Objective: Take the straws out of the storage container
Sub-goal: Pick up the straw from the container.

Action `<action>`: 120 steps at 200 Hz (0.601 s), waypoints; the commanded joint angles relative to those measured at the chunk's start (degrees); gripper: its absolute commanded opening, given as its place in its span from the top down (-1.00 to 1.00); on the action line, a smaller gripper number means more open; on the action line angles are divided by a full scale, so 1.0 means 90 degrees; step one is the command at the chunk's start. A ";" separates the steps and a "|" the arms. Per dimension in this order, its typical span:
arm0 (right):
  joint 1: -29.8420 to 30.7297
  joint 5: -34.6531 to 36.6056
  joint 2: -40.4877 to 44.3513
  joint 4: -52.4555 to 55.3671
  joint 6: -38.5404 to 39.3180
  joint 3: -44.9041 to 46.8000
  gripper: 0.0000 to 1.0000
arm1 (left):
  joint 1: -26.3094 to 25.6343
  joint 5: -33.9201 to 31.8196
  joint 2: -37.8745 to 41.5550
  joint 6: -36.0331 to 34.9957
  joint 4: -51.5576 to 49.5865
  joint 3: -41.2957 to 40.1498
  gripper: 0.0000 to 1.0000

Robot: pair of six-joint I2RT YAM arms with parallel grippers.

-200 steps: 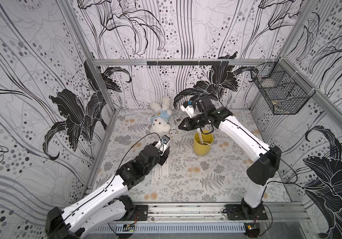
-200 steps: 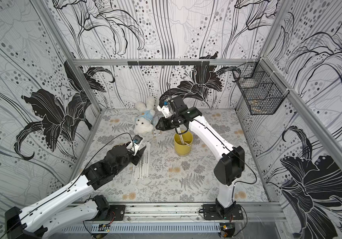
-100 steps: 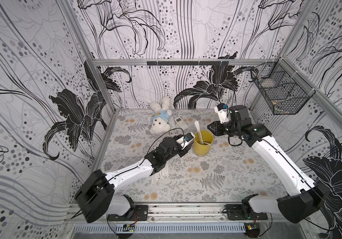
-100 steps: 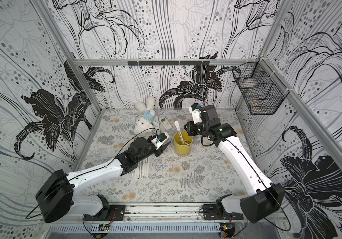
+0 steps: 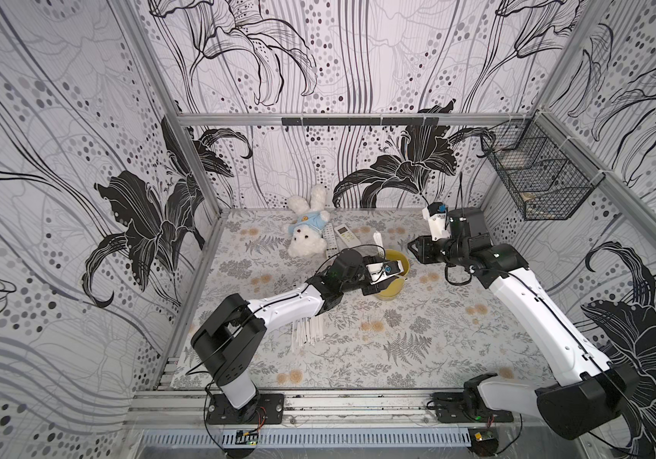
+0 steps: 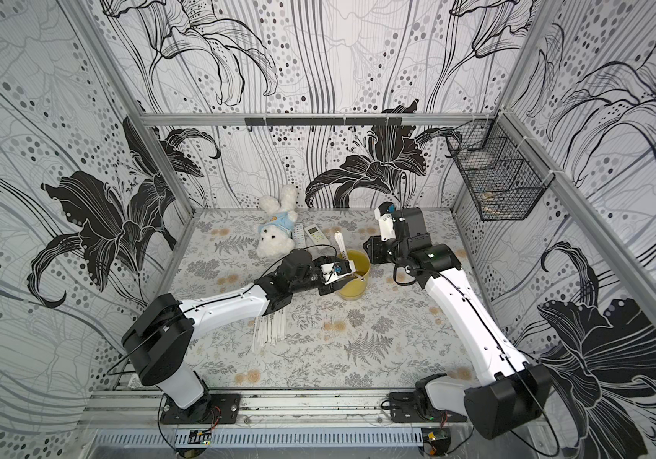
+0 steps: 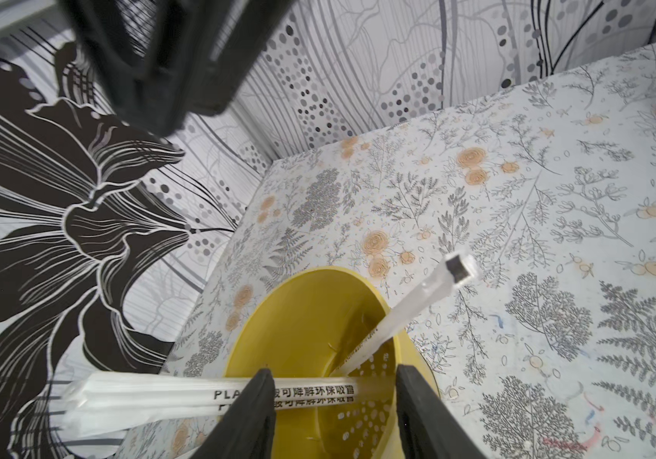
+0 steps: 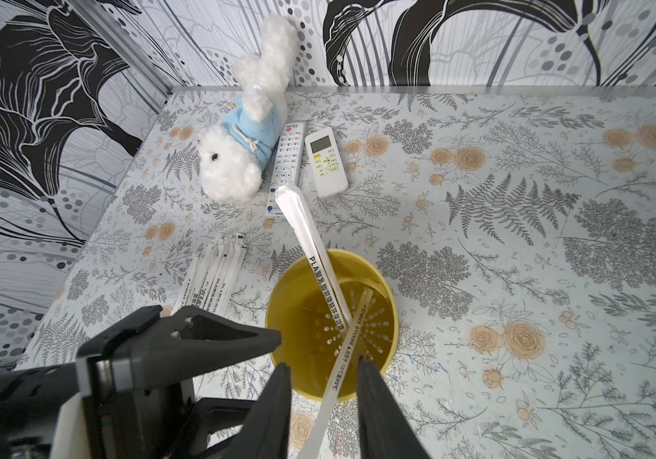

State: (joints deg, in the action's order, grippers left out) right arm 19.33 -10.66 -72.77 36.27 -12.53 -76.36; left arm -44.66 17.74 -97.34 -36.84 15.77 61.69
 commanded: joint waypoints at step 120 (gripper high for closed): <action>-0.0114 -0.0043 0.0049 -0.0358 0.0148 0.0185 0.35 | -0.0115 0.0613 -0.0680 -0.0185 -0.0348 0.0880 0.53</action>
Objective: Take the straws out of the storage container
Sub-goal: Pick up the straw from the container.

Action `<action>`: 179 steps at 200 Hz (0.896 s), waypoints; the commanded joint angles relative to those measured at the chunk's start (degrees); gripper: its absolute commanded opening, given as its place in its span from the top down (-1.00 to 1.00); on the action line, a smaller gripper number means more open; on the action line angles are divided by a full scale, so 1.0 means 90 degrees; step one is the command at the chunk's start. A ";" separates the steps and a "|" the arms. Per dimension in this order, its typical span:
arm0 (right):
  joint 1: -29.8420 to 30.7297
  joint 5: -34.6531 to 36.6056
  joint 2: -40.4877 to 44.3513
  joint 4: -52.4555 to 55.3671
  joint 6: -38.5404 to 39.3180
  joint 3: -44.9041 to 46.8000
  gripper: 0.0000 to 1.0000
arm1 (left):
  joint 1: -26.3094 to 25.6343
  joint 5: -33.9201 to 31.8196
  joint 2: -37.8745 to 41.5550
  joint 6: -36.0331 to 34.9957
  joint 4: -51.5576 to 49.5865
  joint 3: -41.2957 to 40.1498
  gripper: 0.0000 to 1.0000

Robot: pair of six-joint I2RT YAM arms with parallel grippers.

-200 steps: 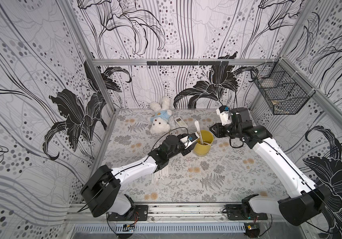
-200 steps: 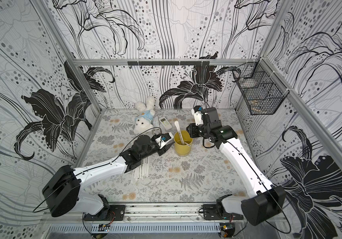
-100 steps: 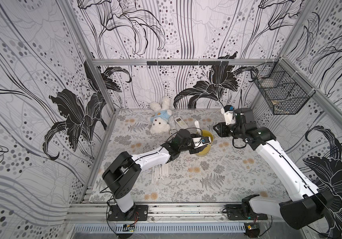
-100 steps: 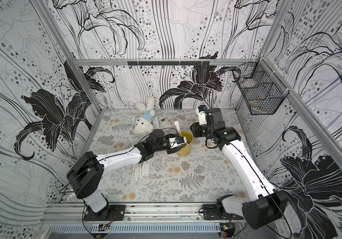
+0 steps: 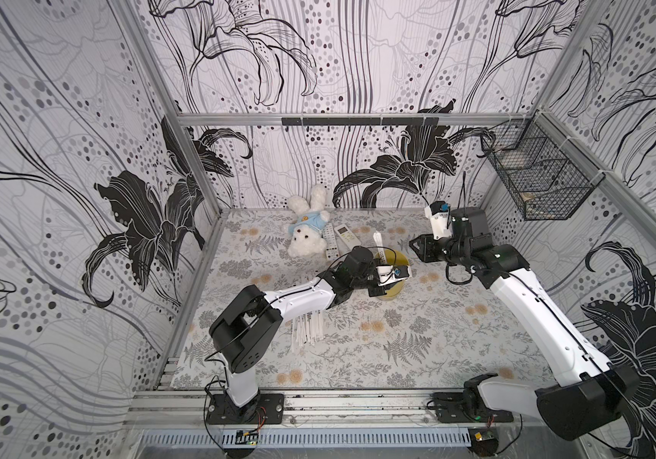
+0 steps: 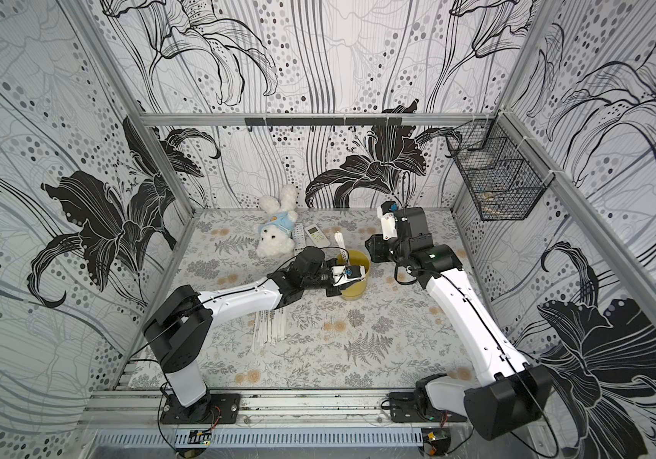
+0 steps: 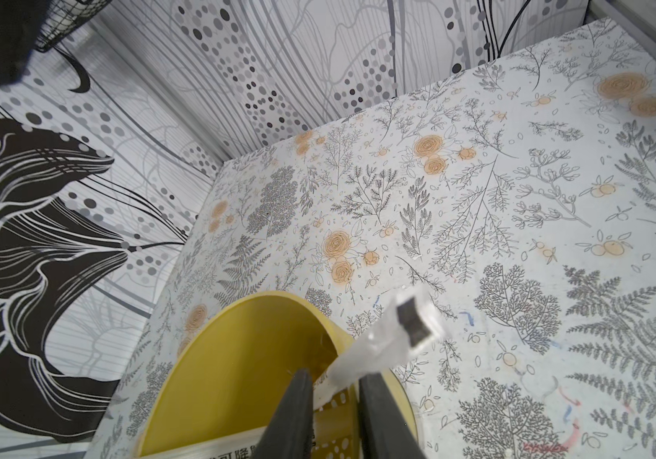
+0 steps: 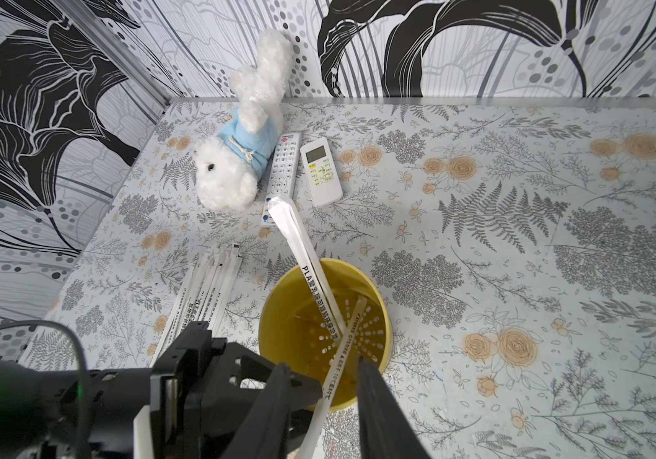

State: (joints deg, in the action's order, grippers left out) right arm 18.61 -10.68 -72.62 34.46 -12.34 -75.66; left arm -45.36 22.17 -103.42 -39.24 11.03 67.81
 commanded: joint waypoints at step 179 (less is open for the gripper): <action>-0.0037 -0.0073 0.0339 -0.0104 0.0062 0.0115 0.40 | -0.0052 0.0441 0.0306 0.0317 0.0323 0.0199 0.97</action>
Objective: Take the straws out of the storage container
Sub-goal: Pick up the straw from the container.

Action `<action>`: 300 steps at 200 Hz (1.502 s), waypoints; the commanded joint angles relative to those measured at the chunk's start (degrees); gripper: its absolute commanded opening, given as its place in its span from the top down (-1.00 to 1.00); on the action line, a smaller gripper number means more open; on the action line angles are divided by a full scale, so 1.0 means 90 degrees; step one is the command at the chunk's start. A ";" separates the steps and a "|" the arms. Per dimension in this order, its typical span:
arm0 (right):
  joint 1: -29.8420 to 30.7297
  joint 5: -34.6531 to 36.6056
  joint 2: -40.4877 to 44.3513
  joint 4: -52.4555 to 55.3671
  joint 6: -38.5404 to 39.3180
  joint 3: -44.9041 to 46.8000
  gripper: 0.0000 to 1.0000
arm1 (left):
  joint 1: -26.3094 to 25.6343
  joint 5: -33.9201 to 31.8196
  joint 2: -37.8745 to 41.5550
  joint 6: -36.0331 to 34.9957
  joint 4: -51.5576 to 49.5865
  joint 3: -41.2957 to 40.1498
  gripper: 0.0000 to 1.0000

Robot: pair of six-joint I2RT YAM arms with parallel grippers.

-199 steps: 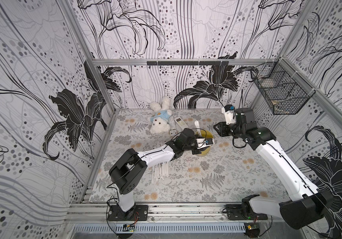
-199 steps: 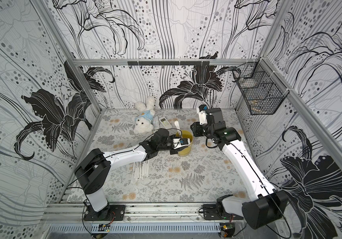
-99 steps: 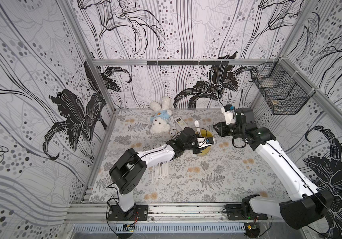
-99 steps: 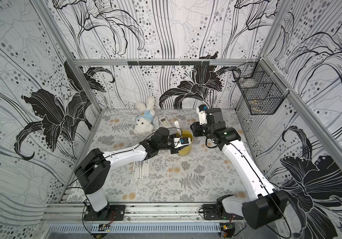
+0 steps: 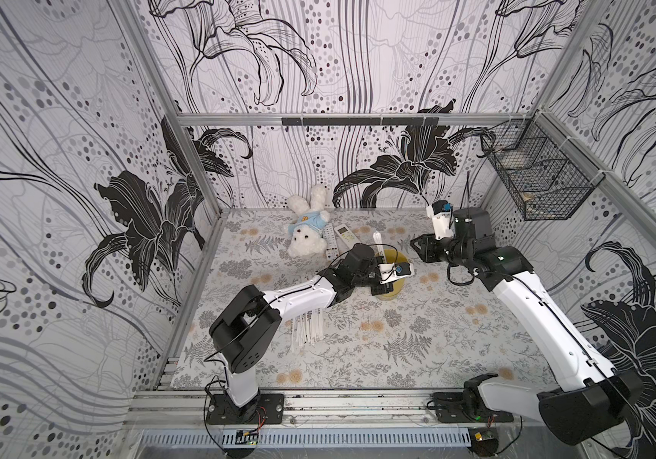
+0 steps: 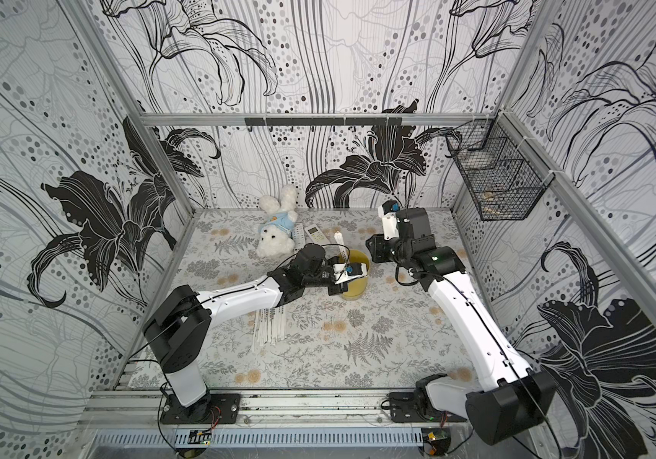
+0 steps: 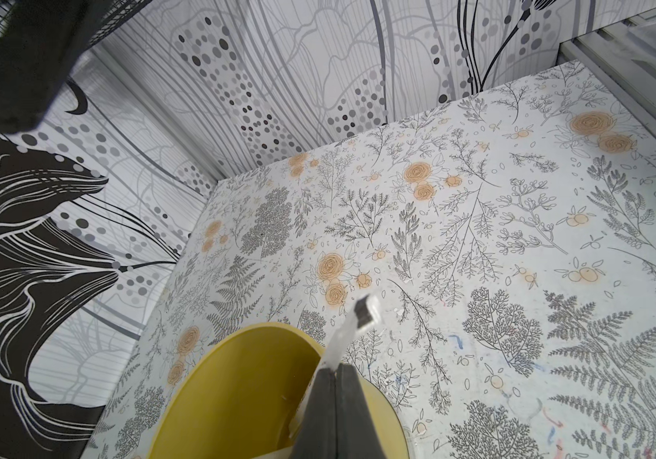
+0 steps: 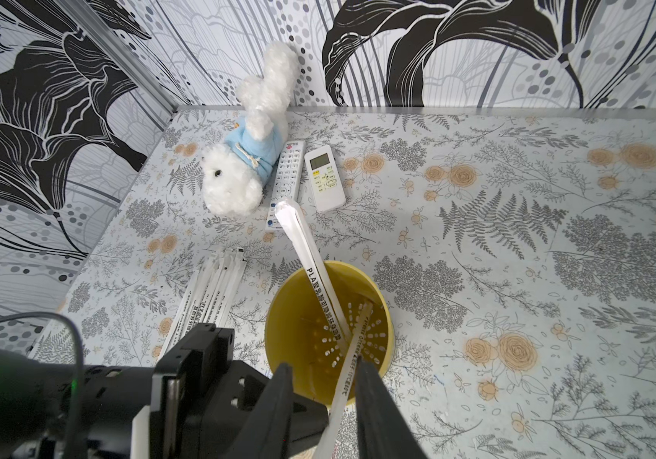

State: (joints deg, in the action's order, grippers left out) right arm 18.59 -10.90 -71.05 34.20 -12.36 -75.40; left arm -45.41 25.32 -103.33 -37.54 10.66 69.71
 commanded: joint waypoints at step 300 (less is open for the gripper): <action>-0.0034 -0.0196 0.0296 -0.0213 -0.0081 0.0323 0.44 | -0.0052 0.0103 0.0113 0.0406 0.0993 -0.0010 0.98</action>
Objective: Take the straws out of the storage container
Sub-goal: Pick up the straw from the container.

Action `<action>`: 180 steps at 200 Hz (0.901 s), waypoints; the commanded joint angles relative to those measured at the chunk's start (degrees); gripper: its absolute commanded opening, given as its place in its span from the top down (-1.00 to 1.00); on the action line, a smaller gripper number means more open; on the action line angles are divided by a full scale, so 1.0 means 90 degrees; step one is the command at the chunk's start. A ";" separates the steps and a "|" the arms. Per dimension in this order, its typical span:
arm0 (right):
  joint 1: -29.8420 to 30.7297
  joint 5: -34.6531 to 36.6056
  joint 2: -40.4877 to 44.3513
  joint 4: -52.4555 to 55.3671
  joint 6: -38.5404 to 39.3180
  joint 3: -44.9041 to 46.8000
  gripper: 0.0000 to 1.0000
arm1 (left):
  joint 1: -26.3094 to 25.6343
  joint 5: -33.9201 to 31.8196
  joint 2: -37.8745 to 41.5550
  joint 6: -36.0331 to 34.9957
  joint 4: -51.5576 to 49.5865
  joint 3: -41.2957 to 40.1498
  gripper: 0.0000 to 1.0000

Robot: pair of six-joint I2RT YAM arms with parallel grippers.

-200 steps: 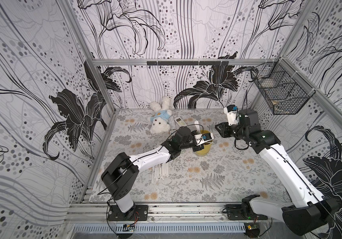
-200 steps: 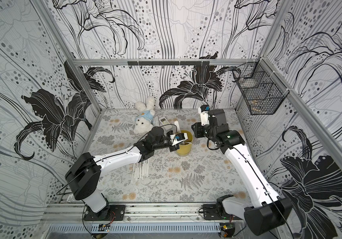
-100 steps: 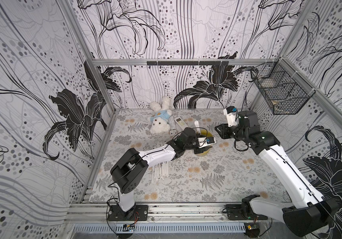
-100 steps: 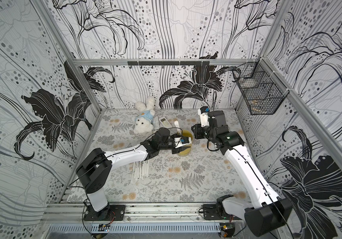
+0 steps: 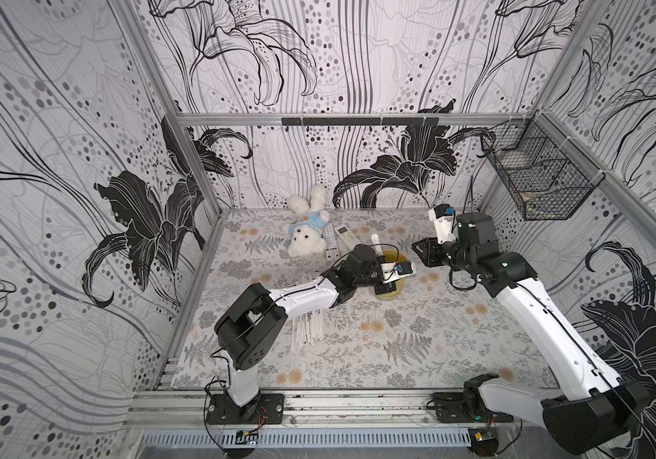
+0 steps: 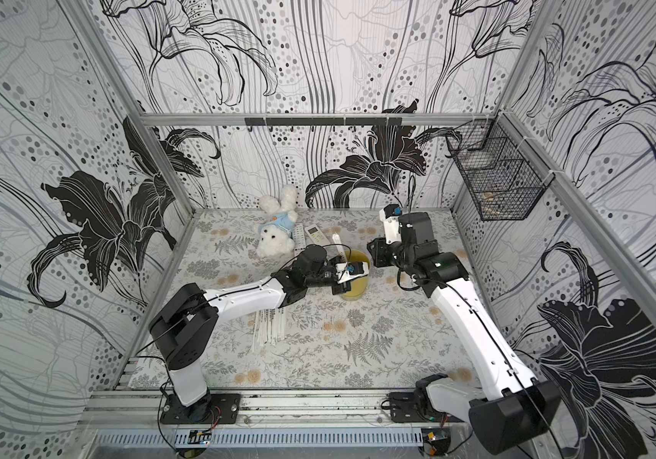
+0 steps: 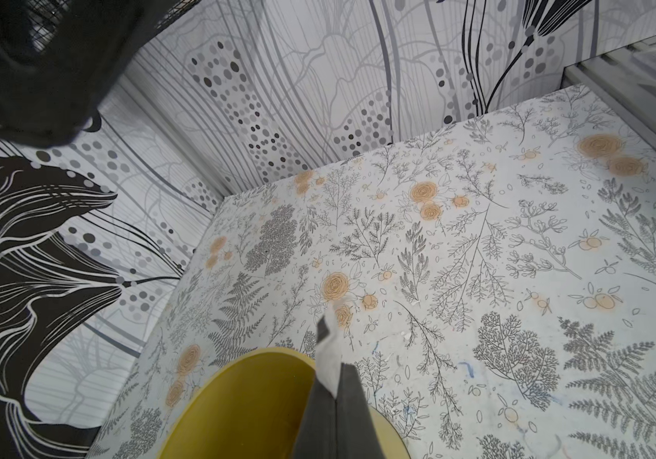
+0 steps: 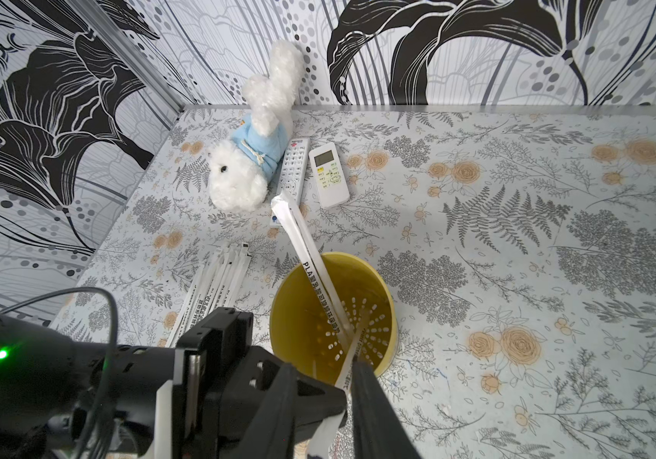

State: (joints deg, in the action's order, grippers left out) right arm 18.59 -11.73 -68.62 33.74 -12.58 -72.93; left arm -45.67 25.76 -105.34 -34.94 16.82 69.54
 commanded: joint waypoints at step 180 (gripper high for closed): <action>0.0938 -0.2007 -0.0706 0.0027 -0.0273 -0.0842 0.18 | -0.0023 -0.2656 0.4525 0.2979 -0.3854 0.0298 1.00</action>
State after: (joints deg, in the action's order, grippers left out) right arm 22.39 -27.70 -72.90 35.03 -14.13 -80.77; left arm -45.67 11.84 -67.64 -16.51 -5.28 69.54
